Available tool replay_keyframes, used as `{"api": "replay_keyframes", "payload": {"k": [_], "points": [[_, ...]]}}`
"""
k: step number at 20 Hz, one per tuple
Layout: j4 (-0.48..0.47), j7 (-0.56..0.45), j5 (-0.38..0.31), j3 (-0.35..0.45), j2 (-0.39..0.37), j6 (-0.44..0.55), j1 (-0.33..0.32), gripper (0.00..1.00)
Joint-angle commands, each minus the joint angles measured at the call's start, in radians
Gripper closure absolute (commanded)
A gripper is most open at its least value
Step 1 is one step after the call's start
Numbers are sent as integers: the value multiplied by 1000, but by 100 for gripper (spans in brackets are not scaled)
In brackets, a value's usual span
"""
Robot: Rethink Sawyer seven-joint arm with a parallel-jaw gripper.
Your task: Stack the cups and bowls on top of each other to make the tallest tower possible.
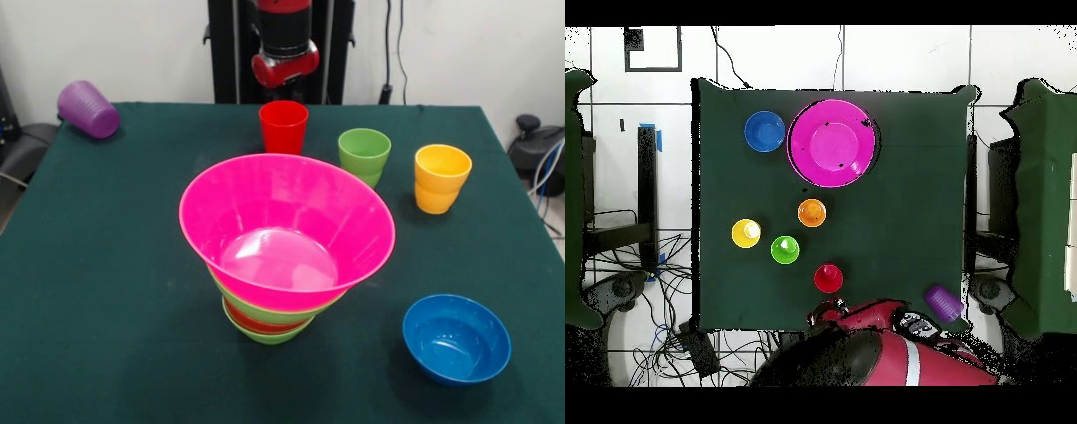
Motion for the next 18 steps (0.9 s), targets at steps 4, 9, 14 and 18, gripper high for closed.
{"api": "replay_keyframes", "payload": {"k": [4,9,14,18], "points": [[-5,85,75,132,-72,152,0,0],[12,72,80,140,-95,176,-3,0],[38,65,80,148,-117,200,-14,0],[51,72,87,160,-135,212,-16,0]]}}
